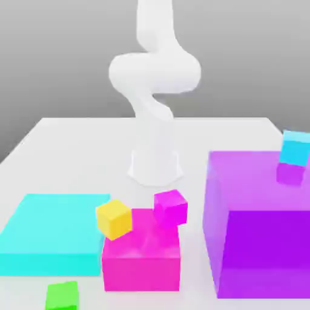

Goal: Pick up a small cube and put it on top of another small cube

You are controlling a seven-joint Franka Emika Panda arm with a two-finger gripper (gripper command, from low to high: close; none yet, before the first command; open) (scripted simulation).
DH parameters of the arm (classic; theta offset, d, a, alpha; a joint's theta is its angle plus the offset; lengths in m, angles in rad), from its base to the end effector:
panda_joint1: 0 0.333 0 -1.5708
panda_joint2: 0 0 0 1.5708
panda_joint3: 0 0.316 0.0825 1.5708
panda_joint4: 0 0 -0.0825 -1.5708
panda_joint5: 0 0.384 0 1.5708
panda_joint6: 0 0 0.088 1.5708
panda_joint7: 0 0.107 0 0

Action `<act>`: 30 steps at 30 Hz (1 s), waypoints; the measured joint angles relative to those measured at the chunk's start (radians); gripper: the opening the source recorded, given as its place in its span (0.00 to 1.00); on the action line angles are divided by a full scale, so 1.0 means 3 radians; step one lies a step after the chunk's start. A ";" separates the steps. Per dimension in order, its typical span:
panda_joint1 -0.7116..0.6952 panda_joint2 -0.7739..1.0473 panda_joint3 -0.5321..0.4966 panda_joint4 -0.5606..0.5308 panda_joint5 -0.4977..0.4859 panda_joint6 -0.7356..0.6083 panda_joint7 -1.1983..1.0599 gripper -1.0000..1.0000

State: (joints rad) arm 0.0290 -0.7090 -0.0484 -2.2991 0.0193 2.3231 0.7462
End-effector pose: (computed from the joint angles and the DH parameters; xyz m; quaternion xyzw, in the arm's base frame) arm 0.3795 -0.0135 0.6806 -0.8644 0.3522 -0.3253 0.1512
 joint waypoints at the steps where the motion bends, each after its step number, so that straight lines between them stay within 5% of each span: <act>1: 0.0036 0.0131 -0.0066 0.0001 0.0035 0.0034 -0.0084 0.50; 20: 0.0205 0.2436 -0.0835 0.0023 0.0814 0.0622 -0.1662 0.50; 30: -0.0030 0.3537 -0.0897 0.0018 0.0760 0.1021 -0.2151 0.50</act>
State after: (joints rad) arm 0.0200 0.3519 -0.3175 -2.2935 0.2474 2.6294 0.1009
